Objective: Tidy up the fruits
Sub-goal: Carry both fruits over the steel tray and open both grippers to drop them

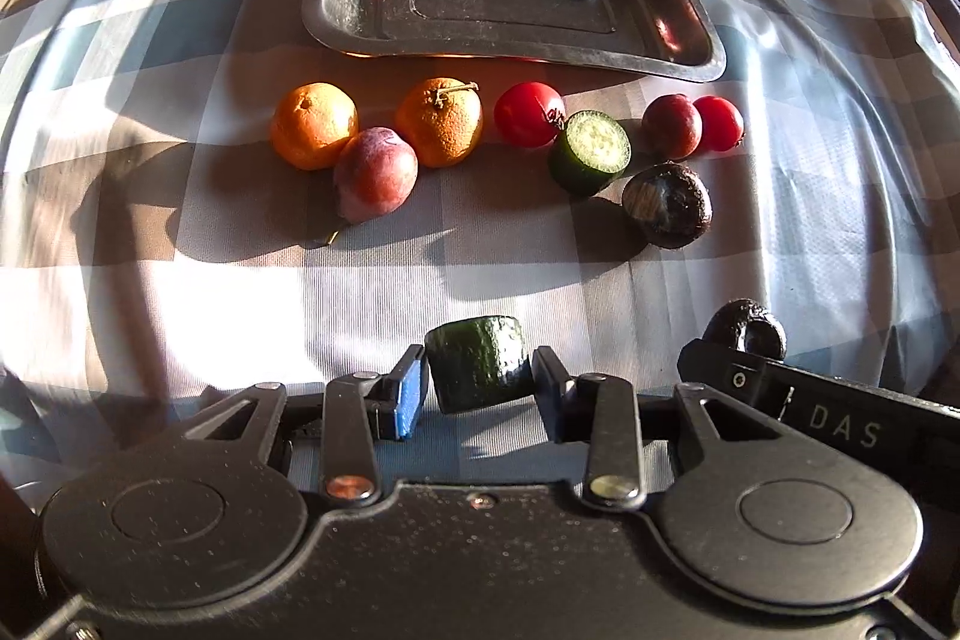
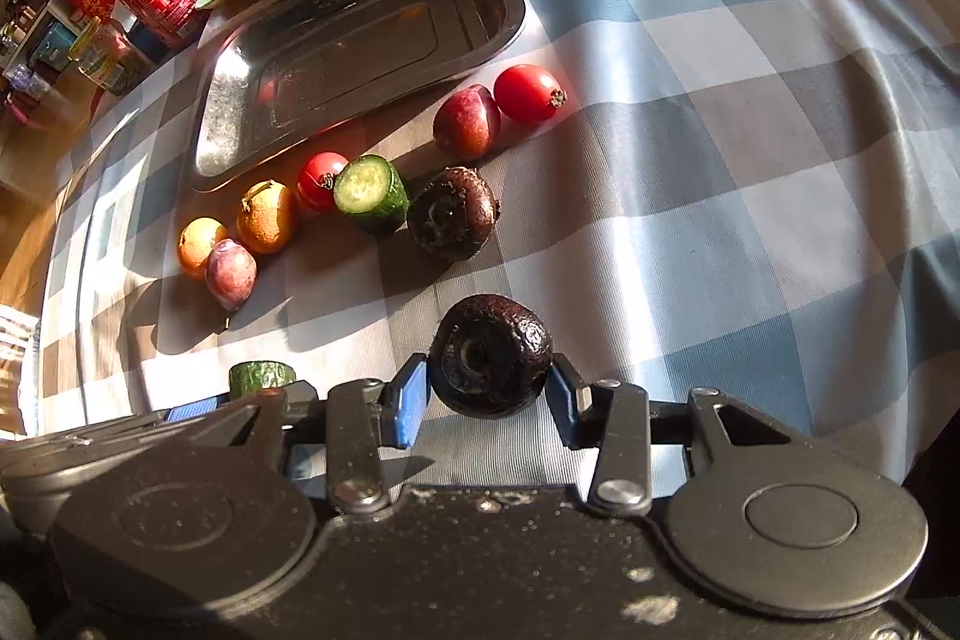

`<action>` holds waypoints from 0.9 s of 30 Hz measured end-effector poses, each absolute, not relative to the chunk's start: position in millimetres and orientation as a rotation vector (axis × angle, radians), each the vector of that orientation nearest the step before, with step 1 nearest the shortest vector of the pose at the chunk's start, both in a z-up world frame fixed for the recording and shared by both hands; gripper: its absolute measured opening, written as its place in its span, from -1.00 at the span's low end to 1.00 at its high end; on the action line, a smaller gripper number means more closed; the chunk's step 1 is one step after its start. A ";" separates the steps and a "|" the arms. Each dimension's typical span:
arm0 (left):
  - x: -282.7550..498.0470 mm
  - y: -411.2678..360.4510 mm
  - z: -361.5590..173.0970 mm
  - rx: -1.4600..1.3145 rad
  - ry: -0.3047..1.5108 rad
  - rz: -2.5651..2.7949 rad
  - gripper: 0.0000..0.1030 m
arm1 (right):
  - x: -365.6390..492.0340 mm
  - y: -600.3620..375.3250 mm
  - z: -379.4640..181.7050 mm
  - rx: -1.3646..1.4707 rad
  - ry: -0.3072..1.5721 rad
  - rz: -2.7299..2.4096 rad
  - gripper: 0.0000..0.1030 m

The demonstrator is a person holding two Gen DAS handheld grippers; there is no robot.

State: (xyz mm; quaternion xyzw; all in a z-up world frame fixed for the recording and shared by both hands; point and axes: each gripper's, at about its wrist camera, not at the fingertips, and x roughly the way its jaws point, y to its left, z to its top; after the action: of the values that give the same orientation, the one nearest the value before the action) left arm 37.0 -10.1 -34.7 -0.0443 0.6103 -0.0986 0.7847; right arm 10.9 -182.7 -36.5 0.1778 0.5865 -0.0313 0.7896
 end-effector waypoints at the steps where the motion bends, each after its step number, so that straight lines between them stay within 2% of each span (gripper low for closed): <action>1: 38.1 -9.5 -34.5 -0.102 1.327 -0.210 -0.11 | 11.2 -183.4 -37.6 0.396 1.276 -0.068 -0.16; 7: 51.4 -6.6 -18.8 -0.115 1.344 -0.203 -0.11 | 23.3 -182.4 -27.3 0.445 1.336 -0.029 -0.16; 18: 126.0 -4.6 13.8 -0.121 1.288 -0.168 -0.11 | 107.0 -182.1 8.0 0.301 1.287 -0.022 -0.16; 27: 173.8 -11.5 1.2 -0.091 1.281 -0.119 -0.11 | 155.7 -191.1 -1.6 0.316 1.280 -0.078 -0.16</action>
State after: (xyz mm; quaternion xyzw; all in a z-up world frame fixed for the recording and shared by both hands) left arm 173.8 -11.5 1.2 -0.0423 0.5971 -0.0557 0.7991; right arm 155.7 -191.1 -1.6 0.1469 0.5946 -0.0361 0.7896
